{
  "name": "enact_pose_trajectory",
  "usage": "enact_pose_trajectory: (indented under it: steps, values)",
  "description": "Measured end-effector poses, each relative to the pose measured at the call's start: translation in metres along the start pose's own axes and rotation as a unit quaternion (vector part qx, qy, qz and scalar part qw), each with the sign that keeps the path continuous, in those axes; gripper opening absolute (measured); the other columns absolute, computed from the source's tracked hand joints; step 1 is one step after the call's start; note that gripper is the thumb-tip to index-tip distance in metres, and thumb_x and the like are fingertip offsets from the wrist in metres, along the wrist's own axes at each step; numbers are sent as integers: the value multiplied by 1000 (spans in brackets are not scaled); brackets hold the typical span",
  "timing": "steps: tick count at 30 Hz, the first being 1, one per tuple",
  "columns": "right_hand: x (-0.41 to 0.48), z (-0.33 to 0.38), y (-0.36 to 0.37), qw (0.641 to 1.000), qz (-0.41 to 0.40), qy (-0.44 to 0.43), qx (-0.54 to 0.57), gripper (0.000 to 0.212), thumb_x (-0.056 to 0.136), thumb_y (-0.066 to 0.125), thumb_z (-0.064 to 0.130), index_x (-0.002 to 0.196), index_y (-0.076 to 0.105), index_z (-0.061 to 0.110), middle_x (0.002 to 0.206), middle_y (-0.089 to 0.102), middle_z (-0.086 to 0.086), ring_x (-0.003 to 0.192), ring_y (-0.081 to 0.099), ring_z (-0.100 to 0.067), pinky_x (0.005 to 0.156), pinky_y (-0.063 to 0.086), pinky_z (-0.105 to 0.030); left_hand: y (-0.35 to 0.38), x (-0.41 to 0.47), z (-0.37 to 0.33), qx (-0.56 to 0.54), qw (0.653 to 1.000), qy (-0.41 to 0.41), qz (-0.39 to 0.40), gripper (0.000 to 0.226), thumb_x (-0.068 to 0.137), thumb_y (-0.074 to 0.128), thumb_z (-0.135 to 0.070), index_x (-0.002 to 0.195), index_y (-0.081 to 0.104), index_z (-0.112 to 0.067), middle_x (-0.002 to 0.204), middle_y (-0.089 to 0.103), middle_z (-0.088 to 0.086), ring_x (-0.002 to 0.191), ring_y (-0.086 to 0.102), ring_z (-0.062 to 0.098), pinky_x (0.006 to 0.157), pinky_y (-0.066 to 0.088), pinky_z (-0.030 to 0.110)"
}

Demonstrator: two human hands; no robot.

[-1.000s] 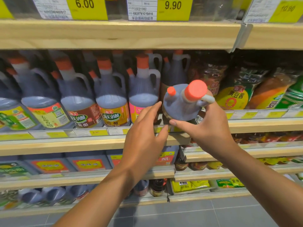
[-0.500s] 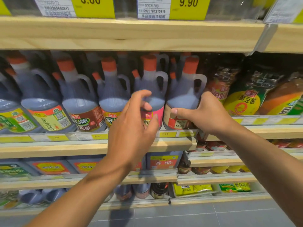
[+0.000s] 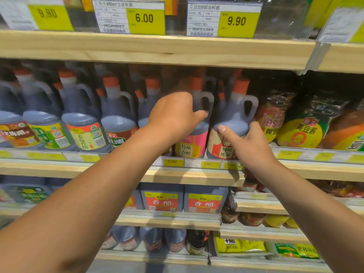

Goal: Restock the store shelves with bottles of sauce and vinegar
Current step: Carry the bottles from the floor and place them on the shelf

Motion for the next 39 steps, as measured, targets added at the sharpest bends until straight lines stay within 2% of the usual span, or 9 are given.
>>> enact_pose_trajectory:
  steps: [4,12,18,23,27,29,31,35,39]
  values:
    - [2,-3,-1,1000,1,-16,-15,52,84,73,57,108,50,18,95,56,14,82,52,4,61,37,-19,0,5,7,53,998,10,-29,49,94,66,-44,62,41,-17,90,70,15,100,66,42,73,42,37]
    - [4,-4,0,1000,9,-17,-8,54,91,70,51,119,49,10,97,55,13,86,55,0,71,45,-26,3,6,7,51,997,22,-48,51,94,68,-44,65,35,-20,80,47,7,97,62,42,71,35,37]
    - [0,2,5,999,-14,-28,-39,54,88,71,55,113,45,15,91,51,16,78,48,4,60,35,-18,2,6,6,55,996,33,-57,49,95,67,-45,69,34,-18,94,61,14,104,63,44,73,36,37]
    - [-4,3,3,999,-10,-18,-49,53,89,71,55,114,45,17,94,53,17,81,50,3,61,37,-19,2,-1,4,38,998,30,-43,49,97,65,-42,67,34,-18,89,53,11,104,63,44,72,34,37]
    - [-16,9,1,998,-7,-4,-63,53,92,68,52,121,47,12,112,60,-1,97,59,-15,73,45,-30,-2,-29,11,-9,992,40,-117,29,99,62,-38,101,44,-15,116,58,17,102,60,49,71,40,43]
    - [-31,16,-6,992,-71,-38,-98,60,92,68,50,132,47,11,127,54,-4,113,54,-20,87,44,-31,-12,-46,22,-44,977,55,-200,36,97,63,-32,124,47,-14,122,51,13,97,59,48,71,48,50]
    - [-56,35,-14,972,-173,-120,-108,55,91,69,48,132,49,17,124,48,3,108,49,-11,87,40,-24,-24,-56,39,-81,958,51,-272,42,96,64,-28,132,47,-13,127,49,12,97,57,46,73,49,53]
    - [-65,87,-1,953,-162,-239,-86,32,95,66,40,117,55,20,112,59,2,89,61,-13,80,49,-33,-29,-40,75,-104,964,-52,-240,32,97,64,-35,106,49,-8,101,51,10,94,56,44,71,40,45]
    - [-14,112,40,995,-2,-73,62,32,95,69,27,110,57,2,83,71,-14,65,76,-18,56,61,-40,-25,-22,91,-116,972,-114,-167,39,94,65,-37,75,41,-14,86,54,9,86,57,39,66,38,40]
Point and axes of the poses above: each hand's wrist, its own x-axis towards the middle knuckle, its own y-axis out of the palm, z = x × y, the point moved 6 cm from there along x, towards the middle knuckle
